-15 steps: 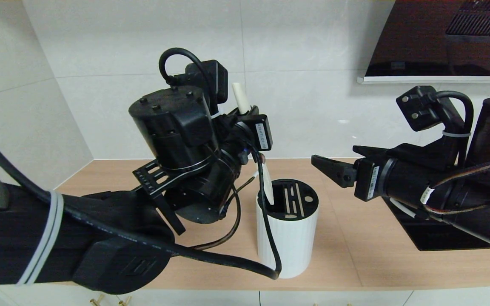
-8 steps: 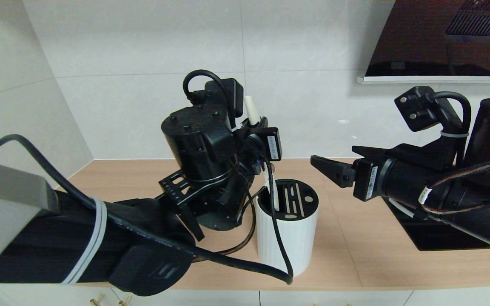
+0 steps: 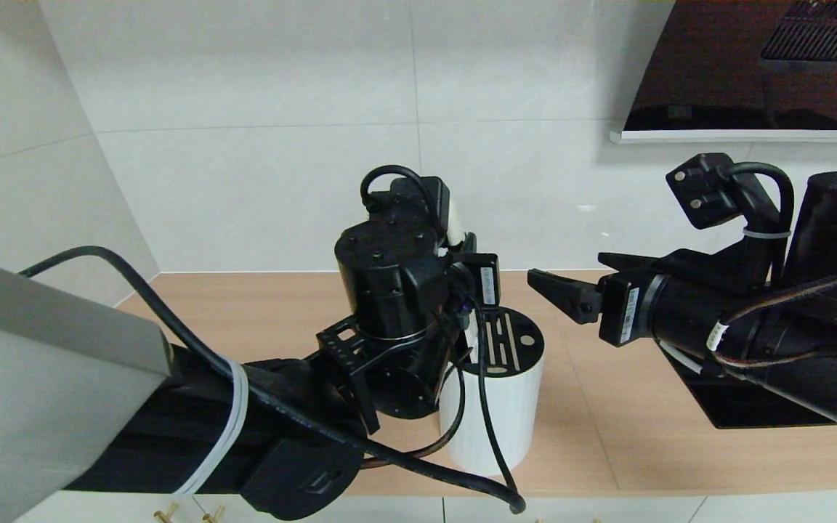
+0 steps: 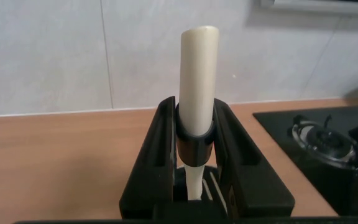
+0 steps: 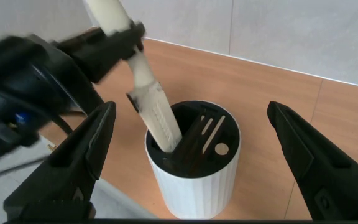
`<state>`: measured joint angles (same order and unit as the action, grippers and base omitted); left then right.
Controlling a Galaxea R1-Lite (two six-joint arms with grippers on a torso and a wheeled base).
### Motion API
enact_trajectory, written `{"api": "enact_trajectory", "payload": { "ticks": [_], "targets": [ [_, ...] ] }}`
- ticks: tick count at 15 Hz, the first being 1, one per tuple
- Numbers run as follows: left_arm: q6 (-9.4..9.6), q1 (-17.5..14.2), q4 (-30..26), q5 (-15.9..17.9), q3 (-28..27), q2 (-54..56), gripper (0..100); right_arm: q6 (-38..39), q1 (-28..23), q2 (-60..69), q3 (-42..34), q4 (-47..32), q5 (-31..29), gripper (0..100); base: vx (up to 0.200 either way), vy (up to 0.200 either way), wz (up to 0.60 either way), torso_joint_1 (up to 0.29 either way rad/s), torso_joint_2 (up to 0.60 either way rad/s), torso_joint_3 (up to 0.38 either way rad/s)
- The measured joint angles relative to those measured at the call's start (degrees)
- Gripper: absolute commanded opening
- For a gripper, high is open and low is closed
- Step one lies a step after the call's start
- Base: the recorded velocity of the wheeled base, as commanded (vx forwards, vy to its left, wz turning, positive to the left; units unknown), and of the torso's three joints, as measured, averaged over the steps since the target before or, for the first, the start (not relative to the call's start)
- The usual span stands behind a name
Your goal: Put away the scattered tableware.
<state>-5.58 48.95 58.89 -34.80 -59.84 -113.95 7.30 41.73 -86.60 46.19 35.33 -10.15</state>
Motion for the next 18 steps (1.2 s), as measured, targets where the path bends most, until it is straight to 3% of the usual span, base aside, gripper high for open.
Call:
{"api": "enact_trajectory", "payload": {
  "ticks": [14, 15, 18],
  "targets": [
    [-1.19, 0.11, -0.02, 0.12, 0.21, -5.13, 0, 0.00, 0.05, -0.74, -0.16, 0.06, -0.05, 100, 0.000, 0.000, 0.00, 0.000, 0.00, 0.000],
    [-1.17, 0.11, 0.00, 0.12, 0.28, -5.29, 100, 0.00, 0.06, -0.77, -0.16, 0.06, -0.05, 100, 0.000, 0.000, 0.00, 0.000, 0.00, 0.000],
    [-1.17, 0.37, 0.06, 0.12, 0.54, -5.49, 100, -0.02, 0.05, -0.77, -0.20, 0.06, -0.05, 100, 0.000, 0.000, 0.00, 0.000, 0.00, 0.000]
  ]
}}
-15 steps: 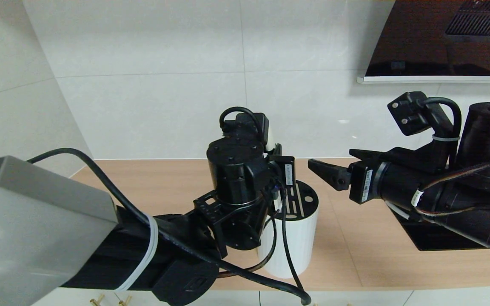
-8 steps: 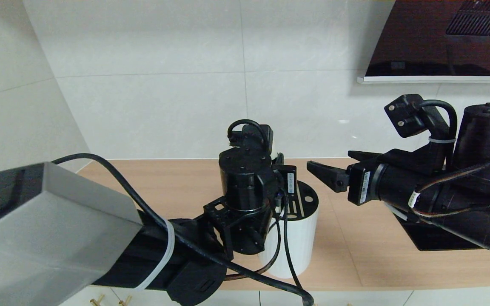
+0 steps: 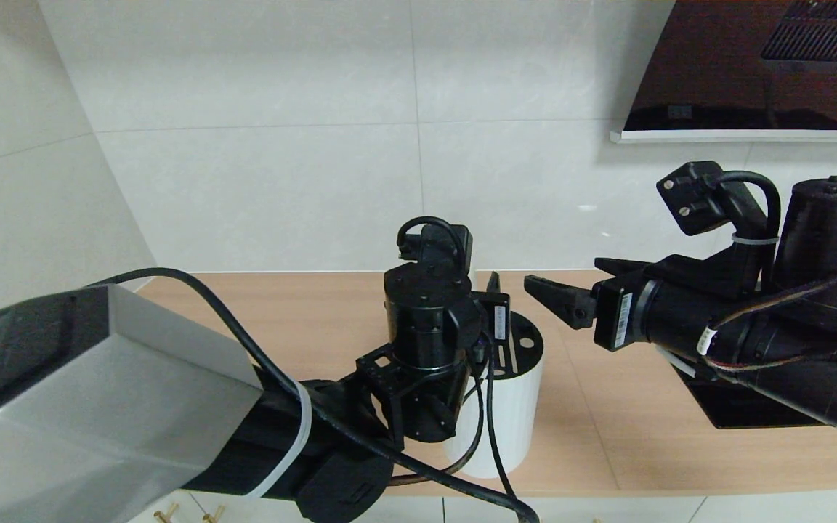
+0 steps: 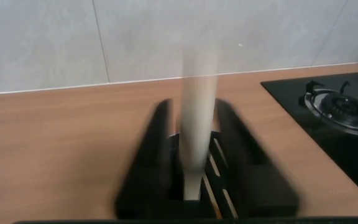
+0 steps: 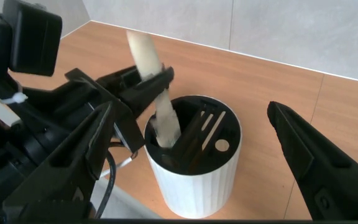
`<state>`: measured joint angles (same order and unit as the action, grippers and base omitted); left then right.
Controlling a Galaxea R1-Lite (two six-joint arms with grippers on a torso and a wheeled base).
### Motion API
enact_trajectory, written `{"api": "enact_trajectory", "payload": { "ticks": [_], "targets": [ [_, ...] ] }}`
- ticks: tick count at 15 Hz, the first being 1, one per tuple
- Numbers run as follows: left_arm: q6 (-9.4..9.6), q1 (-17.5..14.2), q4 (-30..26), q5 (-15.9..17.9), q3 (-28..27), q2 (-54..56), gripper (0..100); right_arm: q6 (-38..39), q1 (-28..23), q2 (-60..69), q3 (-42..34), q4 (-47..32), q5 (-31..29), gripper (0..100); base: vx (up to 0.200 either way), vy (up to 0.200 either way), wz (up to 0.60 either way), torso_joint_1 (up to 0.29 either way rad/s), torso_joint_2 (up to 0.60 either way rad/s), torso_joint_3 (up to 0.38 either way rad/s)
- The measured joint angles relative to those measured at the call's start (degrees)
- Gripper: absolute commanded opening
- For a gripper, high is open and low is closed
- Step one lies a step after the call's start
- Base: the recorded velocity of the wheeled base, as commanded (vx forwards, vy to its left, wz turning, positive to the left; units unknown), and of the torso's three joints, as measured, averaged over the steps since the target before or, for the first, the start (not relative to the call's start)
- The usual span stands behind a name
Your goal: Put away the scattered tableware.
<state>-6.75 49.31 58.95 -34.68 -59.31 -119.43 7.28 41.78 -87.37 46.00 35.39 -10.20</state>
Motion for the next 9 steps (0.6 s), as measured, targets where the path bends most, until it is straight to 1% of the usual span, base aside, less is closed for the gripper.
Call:
{"api": "enact_trajectory", "payload": {
  "ticks": [9],
  "targets": [
    [0.00, 0.18, 0.35, 0.00, 0.13, 0.94, 100, 0.02, -0.05, 0.02, -0.02, 0.05, 0.02, 100, 0.000, 0.000, 0.00, 0.000, 0.00, 0.000]
  ]
}}
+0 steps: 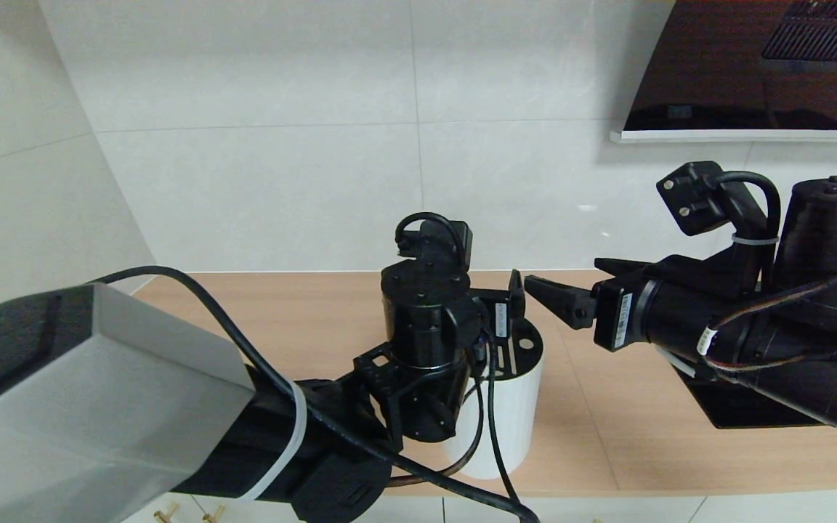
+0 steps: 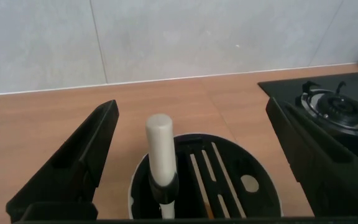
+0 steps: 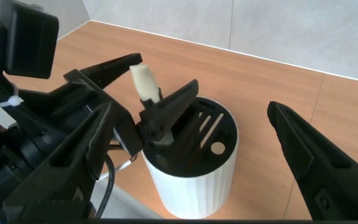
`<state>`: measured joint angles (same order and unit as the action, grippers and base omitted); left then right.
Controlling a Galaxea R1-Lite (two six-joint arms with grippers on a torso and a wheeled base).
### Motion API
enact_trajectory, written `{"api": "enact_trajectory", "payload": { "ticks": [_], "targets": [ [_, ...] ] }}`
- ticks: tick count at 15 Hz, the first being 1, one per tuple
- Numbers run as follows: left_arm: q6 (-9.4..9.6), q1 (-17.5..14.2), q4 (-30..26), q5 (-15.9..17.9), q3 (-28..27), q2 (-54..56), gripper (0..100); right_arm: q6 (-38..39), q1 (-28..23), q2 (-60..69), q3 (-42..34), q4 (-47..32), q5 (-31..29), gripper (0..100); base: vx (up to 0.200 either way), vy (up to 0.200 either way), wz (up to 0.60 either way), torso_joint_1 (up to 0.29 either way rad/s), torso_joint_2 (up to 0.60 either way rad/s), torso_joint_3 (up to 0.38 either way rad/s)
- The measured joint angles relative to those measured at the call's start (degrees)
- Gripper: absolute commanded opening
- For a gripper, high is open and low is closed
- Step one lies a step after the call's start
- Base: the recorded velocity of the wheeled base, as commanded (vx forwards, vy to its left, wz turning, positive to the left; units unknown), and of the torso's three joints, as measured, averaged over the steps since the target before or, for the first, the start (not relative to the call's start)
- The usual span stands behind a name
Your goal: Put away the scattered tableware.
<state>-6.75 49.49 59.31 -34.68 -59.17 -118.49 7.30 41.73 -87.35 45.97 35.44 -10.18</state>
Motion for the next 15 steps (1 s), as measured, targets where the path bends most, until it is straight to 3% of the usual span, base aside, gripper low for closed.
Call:
{"api": "enact_trajectory", "payload": {
  "ticks": [3, 5, 10, 15],
  "targets": [
    [0.22, -0.66, 0.22, 0.30, 2.47, 5.12, 100, 0.00, -0.17, 0.05, 0.09, 0.17, -0.02, 100, 0.000, 0.000, 0.00, 0.000, 0.00, 0.000],
    [1.32, -2.63, -0.27, 2.17, 6.23, 11.13, 100, 0.00, -1.22, 0.24, 0.09, 0.22, 0.00, 100, 0.000, 0.000, 0.00, 0.000, 0.00, 0.000],
    [3.58, -14.58, -4.10, 16.62, 17.05, 30.57, 100, -0.05, -4.85, 2.47, -0.55, 0.26, -0.40, 100, 0.000, 0.000, 0.00, 0.000, 0.00, 0.000],
    [1.78, -21.75, -19.54, 22.70, 24.61, 55.38, 100, -1.97, -7.22, 15.08, -9.40, -0.16, -2.86, 100, 0.000, 0.000, 0.00, 0.000, 0.00, 0.000]
  ]
}}
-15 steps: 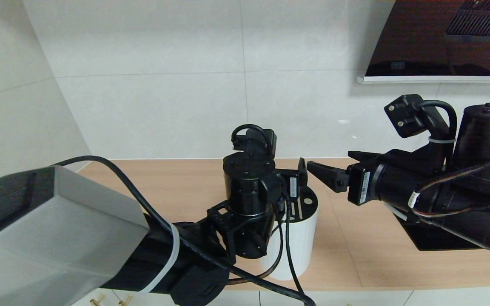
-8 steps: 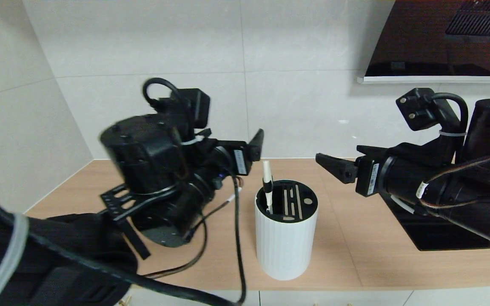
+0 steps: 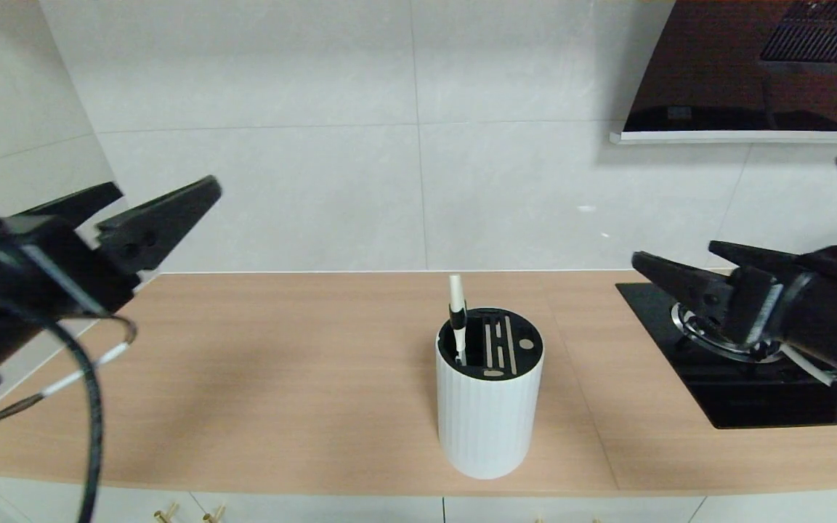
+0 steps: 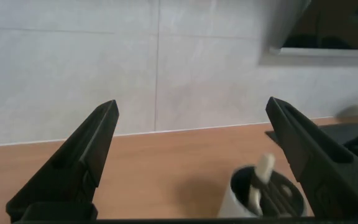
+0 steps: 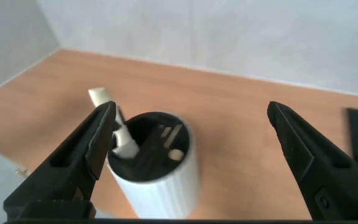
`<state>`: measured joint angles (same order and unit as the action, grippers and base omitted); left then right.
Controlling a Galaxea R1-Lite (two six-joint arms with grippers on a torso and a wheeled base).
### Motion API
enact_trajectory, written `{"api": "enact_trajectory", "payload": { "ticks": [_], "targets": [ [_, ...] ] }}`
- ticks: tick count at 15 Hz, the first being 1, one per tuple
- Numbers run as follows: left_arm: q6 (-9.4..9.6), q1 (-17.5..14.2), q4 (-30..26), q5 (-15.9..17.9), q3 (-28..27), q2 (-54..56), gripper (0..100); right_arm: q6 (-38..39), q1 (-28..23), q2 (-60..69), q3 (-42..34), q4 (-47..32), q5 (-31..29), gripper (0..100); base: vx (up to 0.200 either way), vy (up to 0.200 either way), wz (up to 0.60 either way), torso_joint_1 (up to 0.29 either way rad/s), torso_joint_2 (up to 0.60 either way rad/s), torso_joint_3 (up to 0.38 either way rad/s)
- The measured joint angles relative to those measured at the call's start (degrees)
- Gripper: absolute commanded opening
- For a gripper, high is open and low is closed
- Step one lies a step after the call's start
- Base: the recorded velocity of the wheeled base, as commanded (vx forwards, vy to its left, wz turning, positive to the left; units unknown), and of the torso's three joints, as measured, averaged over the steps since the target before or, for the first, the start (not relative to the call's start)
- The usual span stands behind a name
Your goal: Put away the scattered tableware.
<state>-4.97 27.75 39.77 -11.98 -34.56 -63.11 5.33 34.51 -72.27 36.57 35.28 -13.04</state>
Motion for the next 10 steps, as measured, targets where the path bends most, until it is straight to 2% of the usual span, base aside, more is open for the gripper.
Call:
{"api": "enact_trajectory", "payload": {
  "ticks": [2, 4, 6, 8, 9, 10],
  "targets": [
    [-0.28, -2.83, -10.79, 2.16, 2.54, 12.13, 100, -1.32, -3.25, 9.01, -5.88, -0.52, 0.79, 100, 0.000, 0.000, 0.00, 0.000, 0.00, 0.000],
    [-0.55, -6.41, -24.09, 4.85, 4.17, 25.16, 100, -2.13, -7.92, 19.81, -11.11, -3.67, 2.02, 100, 0.000, 0.000, 0.00, 0.000, 0.00, 0.000],
    [-0.74, -10.74, -37.25, 7.31, 5.21, 37.51, 100, -2.55, -11.40, 31.52, -14.42, -12.73, 2.68, 100, 0.000, 0.000, 0.00, 0.000, 0.00, 0.000],
    [-0.93, -14.98, -45.70, 8.79, 5.81, 47.19, 100, -2.79, -14.92, 41.87, -16.26, -22.64, 3.23, 100, 0.000, 0.000, 0.00, 0.000, 0.00, 0.000],
    [-0.93, -16.98, -48.35, 9.09, 6.14, 50.87, 100, -2.95, -17.18, 46.30, -17.01, -26.75, 3.58, 100, 0.000, 0.000, 0.00, 0.000, 0.00, 0.000],
    [-0.90, -18.32, -48.46, 7.42, 6.25, 53.19, 100, -3.04, -19.21, 49.69, -17.47, -28.36, 3.72, 100, 0.000, 0.000, 0.00, 0.000, 0.00, 0.000]
  ]
}}
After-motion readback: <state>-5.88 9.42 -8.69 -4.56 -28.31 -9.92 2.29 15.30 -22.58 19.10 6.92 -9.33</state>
